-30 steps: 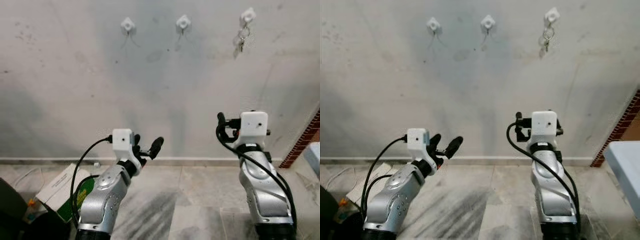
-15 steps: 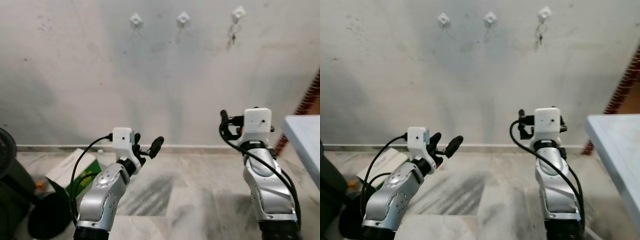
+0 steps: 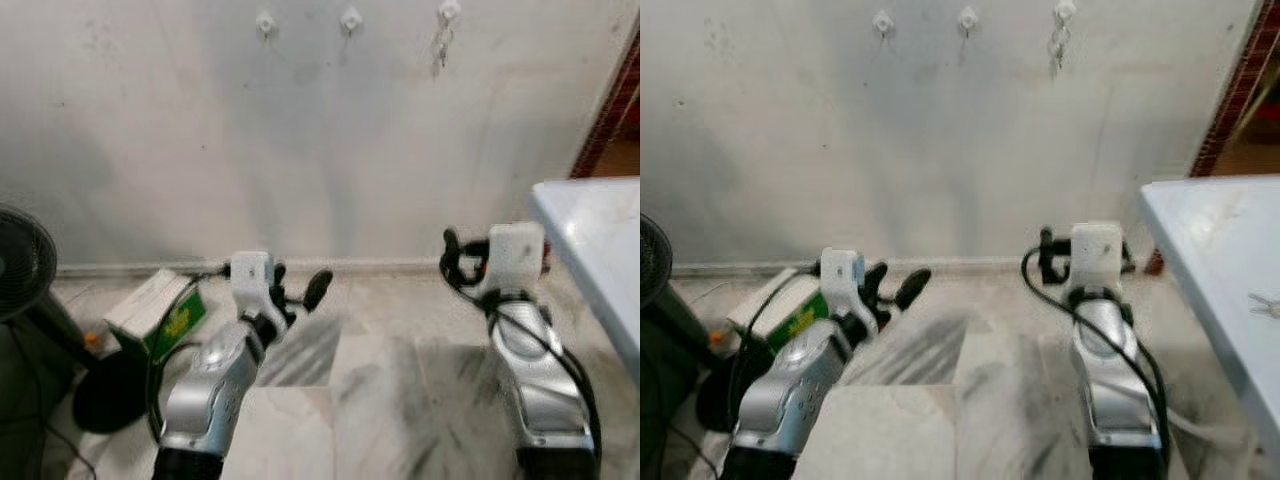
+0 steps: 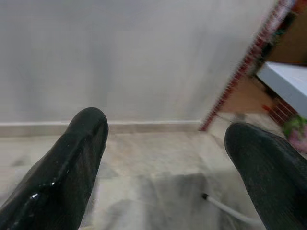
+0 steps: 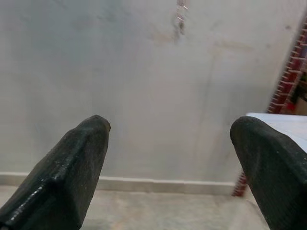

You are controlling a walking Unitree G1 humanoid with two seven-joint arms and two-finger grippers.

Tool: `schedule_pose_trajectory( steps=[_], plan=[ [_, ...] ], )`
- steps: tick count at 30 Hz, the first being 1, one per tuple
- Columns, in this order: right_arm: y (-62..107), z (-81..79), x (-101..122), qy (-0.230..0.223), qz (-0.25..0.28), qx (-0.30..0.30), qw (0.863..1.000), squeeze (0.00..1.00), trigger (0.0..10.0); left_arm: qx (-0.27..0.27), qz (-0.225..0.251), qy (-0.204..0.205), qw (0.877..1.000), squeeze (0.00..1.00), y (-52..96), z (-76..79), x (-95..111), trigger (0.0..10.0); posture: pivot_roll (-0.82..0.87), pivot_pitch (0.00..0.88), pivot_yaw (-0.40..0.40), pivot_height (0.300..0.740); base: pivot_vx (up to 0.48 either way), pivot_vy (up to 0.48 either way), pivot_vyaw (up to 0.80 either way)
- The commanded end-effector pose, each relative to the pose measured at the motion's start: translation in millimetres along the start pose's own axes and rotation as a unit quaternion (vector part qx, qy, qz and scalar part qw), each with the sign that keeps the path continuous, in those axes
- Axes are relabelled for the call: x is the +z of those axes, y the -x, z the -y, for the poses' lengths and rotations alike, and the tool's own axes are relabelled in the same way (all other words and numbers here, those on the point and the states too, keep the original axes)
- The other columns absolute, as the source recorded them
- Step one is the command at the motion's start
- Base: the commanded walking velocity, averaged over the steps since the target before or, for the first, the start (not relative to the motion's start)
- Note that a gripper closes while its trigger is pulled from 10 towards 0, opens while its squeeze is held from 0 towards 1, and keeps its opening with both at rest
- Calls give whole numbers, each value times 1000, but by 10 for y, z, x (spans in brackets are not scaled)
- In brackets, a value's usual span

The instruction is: Hang keys on a hook

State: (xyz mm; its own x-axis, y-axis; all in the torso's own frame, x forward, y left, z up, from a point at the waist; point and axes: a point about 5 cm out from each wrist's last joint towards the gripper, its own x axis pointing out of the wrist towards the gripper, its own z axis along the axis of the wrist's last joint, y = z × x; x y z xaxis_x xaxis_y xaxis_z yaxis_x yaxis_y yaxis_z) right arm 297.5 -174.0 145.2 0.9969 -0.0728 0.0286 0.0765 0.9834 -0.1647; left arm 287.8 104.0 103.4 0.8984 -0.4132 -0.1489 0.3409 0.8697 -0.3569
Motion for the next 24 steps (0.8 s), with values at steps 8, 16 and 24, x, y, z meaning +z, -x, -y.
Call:
schedule_pose_trajectory(
  steps=[8,16,24],
  plan=[
    [-14,-53,47,-2,3,13,1000,0,10000,17,7,-1,1000,0,-13,-41,36,10000,-100,0,94,740,0,0,0],
    [-17,-50,52,-6,4,14,1000,0,10000,12,7,4,1000,0,-23,-19,33,10000,-103,0,95,740,0,0,-800],
    [-15,-65,48,-3,0,17,1000,0,10000,17,-10,6,1000,0,-36,-32,-9,10000,-106,0,94,740,0,0,-800]
  ],
)
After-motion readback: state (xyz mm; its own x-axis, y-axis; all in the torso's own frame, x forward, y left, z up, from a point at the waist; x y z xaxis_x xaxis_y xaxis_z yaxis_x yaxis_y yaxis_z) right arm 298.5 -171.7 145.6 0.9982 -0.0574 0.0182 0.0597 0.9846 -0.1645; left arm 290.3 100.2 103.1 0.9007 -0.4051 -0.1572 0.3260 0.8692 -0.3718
